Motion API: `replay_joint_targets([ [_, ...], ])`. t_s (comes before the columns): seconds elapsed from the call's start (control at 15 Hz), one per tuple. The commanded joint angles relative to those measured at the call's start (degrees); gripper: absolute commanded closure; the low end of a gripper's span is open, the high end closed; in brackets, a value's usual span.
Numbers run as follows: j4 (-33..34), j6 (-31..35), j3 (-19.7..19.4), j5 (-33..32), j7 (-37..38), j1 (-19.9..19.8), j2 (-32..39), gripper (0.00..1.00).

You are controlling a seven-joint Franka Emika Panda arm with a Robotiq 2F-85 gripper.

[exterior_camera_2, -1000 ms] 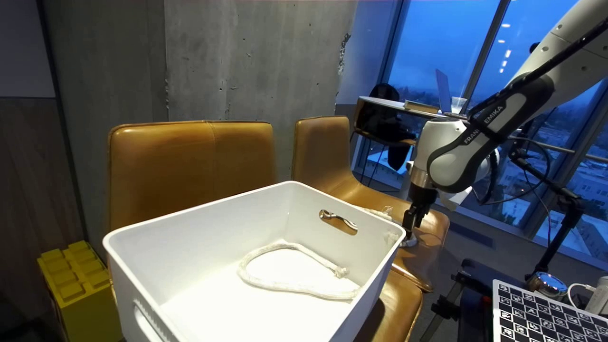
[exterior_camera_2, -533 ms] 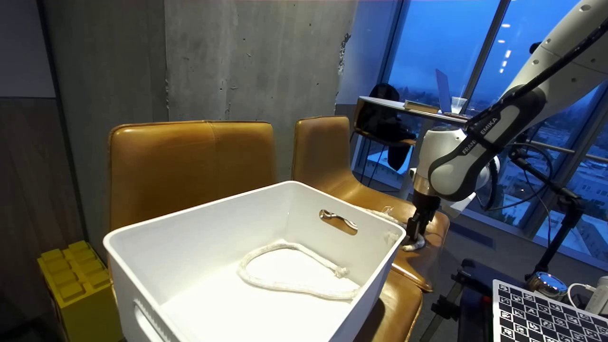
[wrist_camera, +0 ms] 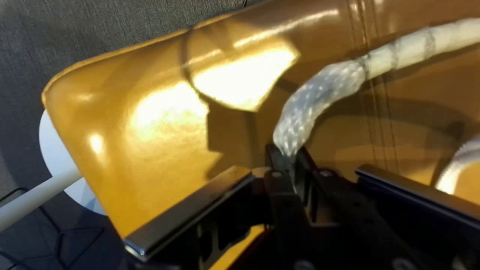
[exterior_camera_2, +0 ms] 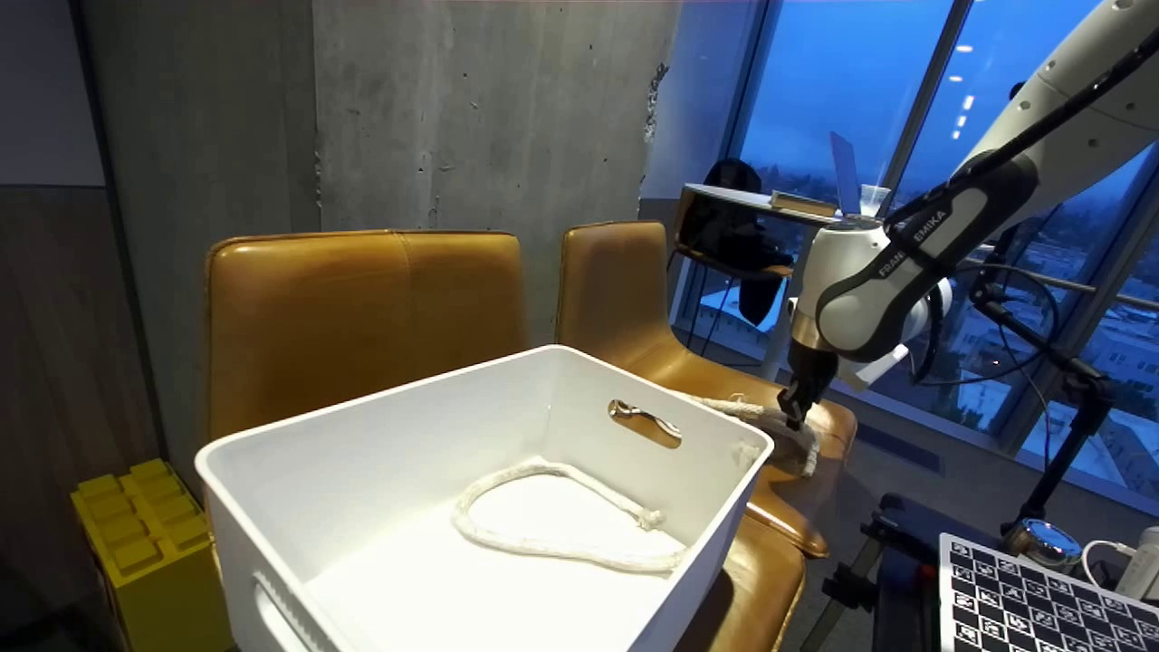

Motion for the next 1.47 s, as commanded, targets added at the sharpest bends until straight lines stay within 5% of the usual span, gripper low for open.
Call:
replay_joint_targets([
  [0.0,-1.29,-5.01,0.05,-0.52,2.67,2.72,-9.54,0.97],
  [0.6,5.01,-14.51,8.88,9.27,1.05,2.37,-29.24,0.97],
  [1.4,38.11,-43.74,13.02,9.47,6.7,8.3,-36.45,0.97],
])
